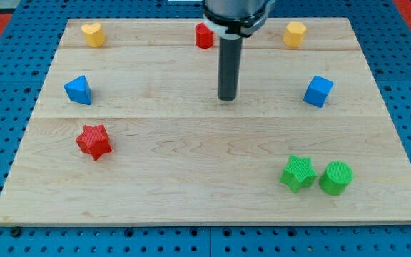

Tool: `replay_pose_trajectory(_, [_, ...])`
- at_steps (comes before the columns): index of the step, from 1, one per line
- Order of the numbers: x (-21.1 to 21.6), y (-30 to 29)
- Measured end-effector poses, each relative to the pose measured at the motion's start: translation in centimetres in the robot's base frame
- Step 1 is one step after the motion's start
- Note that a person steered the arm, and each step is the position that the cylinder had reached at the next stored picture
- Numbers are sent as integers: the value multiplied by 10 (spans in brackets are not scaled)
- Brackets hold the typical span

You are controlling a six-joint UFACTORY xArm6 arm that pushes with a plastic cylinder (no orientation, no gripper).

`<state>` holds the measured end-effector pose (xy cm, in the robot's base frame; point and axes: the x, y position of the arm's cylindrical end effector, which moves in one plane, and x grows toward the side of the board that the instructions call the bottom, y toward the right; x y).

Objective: Move your hand to the right of the green circle

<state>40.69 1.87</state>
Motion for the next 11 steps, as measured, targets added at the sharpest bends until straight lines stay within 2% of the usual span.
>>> replay_pose_trajectory(2, [45,-95])
replay_pose_trajectory(6, [51,-86])
replay_pose_trajectory(7, [53,6])
replay_pose_trajectory(9, [92,180])
replay_pose_trajectory(10, [92,186])
replay_pose_trajectory(11, [98,237])
